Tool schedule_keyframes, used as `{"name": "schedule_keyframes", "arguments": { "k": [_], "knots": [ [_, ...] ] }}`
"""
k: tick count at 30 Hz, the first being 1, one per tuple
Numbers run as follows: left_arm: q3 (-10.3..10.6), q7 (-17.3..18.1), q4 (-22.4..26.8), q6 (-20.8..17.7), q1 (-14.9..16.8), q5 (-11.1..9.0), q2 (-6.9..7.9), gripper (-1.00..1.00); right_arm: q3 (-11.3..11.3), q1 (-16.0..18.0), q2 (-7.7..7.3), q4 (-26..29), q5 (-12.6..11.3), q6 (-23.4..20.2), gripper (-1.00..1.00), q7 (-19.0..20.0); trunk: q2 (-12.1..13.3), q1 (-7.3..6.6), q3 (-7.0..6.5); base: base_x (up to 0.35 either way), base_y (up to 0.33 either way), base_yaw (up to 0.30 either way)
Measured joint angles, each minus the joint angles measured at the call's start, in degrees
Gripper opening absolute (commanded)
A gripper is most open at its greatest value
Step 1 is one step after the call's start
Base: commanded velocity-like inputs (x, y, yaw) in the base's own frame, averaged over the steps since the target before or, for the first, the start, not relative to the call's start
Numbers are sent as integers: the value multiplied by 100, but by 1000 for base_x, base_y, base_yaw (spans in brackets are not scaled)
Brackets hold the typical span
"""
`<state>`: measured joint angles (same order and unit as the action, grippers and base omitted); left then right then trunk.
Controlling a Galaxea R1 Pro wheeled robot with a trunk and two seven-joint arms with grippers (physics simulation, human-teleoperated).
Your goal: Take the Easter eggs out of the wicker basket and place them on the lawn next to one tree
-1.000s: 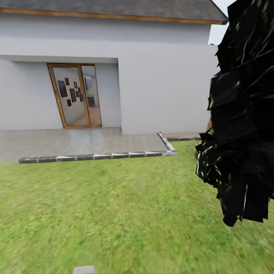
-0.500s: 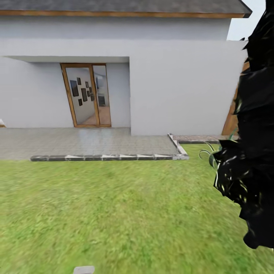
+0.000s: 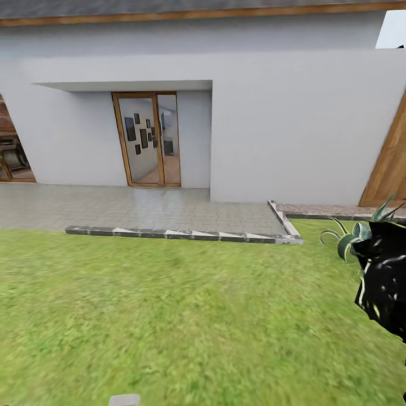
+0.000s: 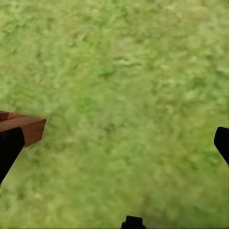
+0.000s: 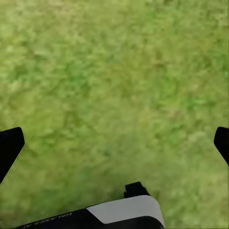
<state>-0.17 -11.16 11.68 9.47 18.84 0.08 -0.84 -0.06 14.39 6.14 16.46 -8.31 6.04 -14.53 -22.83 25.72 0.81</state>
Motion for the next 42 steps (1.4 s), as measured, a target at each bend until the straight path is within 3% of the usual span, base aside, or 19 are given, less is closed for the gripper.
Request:
{"name": "schedule_keyframes", "arguments": {
  "k": [15,42],
  "knots": [
    [0,1,-1,2,-1,0,-2,100,0,-6,0,0,0,2,100,-1,3,-1,100,327,-43,182],
    [0,1,-1,9,-1,0,-1,100,0,-5,0,2,0,4,100,1,3,0,118,312,-140,28]
  ]
}}
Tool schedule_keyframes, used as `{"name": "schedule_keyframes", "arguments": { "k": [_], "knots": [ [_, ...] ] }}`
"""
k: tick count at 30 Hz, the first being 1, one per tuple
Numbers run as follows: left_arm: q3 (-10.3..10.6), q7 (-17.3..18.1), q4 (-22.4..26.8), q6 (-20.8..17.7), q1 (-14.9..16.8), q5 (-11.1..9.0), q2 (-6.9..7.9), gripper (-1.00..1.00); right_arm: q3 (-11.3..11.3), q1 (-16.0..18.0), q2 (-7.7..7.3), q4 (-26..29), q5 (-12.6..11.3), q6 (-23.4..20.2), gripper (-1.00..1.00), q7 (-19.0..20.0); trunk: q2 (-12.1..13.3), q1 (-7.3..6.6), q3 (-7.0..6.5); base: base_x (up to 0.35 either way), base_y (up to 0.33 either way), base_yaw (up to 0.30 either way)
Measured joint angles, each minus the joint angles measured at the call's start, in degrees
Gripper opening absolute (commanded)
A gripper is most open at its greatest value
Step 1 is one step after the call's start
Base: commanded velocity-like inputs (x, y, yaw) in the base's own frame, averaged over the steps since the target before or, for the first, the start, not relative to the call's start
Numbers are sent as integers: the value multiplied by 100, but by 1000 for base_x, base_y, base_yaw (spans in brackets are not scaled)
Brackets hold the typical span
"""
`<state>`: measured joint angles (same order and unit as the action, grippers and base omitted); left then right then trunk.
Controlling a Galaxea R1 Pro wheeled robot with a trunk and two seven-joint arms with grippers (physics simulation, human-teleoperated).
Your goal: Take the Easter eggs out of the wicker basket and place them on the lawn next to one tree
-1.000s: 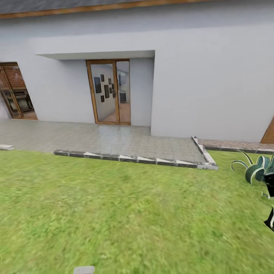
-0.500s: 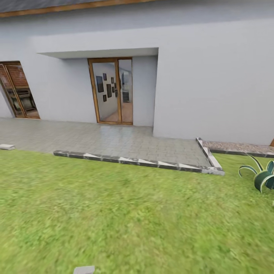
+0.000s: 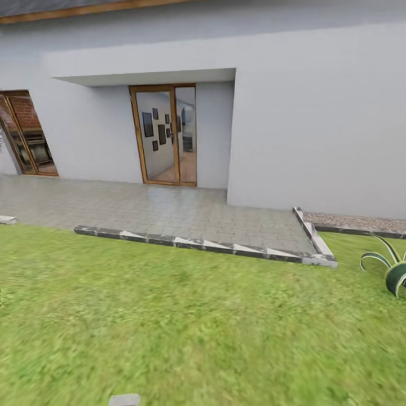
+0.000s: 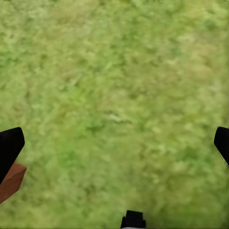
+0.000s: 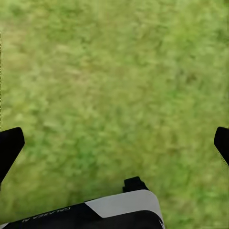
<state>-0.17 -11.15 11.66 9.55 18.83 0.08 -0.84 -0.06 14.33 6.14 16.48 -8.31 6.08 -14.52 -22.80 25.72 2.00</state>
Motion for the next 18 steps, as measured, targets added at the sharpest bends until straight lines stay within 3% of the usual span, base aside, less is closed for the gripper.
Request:
{"name": "schedule_keyframes", "arguments": {
  "k": [18],
  "knots": [
    [0,0,1,0,-1,0,0,100,0,4,0,-2,0,0,100,-2,0,0,0,307,-102,199]
  ]
}}
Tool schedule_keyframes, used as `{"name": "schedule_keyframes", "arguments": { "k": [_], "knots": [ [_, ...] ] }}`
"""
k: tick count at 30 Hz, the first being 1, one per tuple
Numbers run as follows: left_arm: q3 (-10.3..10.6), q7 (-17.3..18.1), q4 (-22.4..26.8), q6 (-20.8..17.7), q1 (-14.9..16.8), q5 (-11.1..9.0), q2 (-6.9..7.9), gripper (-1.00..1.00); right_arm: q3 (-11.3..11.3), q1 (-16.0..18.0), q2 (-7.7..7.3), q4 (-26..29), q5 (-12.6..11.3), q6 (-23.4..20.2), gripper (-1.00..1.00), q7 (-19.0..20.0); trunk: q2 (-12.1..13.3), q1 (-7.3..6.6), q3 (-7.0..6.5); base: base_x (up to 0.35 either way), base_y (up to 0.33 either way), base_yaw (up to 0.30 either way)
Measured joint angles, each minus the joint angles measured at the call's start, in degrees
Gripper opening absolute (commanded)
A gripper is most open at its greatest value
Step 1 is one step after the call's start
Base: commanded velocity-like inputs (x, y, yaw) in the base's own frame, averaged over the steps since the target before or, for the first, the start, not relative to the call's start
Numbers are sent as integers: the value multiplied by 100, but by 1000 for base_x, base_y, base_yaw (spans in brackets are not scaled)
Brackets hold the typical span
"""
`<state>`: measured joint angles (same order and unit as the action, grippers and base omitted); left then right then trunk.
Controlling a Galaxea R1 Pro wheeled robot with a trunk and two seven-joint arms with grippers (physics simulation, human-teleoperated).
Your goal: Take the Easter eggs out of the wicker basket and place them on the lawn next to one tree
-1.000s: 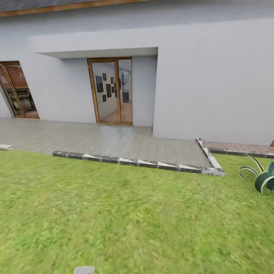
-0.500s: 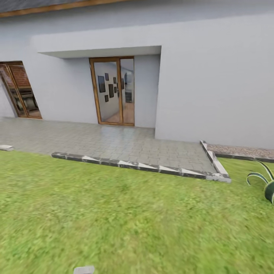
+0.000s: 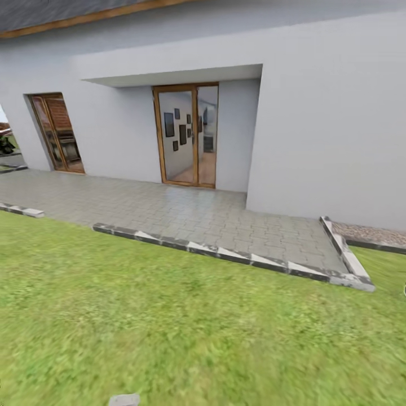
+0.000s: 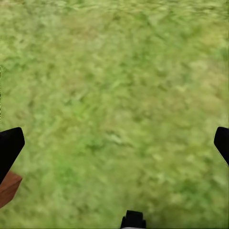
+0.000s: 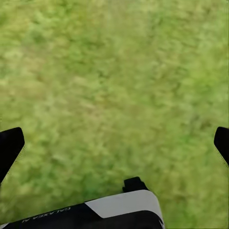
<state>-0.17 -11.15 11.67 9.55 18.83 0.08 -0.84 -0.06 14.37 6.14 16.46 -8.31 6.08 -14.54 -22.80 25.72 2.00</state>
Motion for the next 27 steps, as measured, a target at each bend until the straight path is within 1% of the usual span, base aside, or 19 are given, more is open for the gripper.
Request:
{"name": "schedule_keyframes", "arguments": {
  "k": [27],
  "knots": [
    [0,0,0,0,0,0,0,100,0,-1,0,1,0,-8,100,-8,0,0,0,307,-107,214]
  ]
}}
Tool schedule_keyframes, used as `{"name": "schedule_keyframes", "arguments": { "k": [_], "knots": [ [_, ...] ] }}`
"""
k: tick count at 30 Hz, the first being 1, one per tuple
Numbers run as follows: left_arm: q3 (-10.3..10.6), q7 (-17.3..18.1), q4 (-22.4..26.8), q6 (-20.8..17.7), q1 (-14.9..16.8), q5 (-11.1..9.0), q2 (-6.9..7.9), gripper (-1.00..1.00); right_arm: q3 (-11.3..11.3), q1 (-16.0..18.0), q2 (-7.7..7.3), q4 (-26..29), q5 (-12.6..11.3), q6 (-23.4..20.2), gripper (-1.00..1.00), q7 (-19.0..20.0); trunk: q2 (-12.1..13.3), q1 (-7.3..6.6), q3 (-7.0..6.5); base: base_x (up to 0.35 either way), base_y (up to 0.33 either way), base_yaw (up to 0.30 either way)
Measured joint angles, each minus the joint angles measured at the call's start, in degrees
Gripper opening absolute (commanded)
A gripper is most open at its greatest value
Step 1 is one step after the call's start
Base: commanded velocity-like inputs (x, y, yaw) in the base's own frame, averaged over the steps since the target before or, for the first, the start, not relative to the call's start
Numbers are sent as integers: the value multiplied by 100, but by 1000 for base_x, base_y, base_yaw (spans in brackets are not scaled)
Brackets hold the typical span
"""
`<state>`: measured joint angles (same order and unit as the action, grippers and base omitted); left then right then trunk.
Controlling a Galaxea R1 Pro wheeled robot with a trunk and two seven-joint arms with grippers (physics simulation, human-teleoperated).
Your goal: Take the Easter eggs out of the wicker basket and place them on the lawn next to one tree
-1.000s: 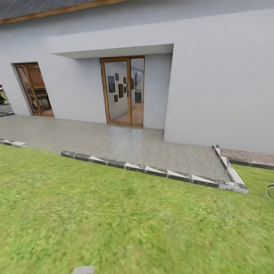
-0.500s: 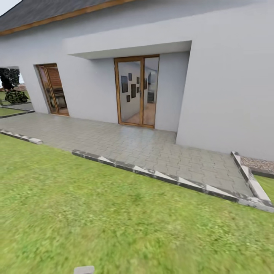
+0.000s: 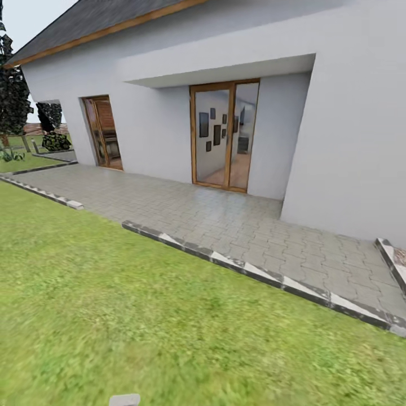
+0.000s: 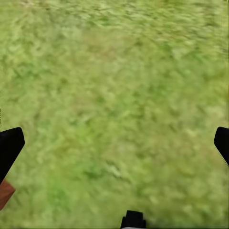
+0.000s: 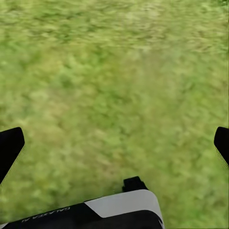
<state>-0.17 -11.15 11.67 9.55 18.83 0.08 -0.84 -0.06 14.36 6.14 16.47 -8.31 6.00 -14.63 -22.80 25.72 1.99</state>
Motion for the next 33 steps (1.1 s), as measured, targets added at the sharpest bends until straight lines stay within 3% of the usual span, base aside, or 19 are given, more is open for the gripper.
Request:
{"name": "schedule_keyframes", "arguments": {
  "k": [33],
  "knots": [
    [0,0,0,0,0,0,6,100,0,1,0,-1,0,2,100,0,0,0,0,314,-85,236]
  ]
}}
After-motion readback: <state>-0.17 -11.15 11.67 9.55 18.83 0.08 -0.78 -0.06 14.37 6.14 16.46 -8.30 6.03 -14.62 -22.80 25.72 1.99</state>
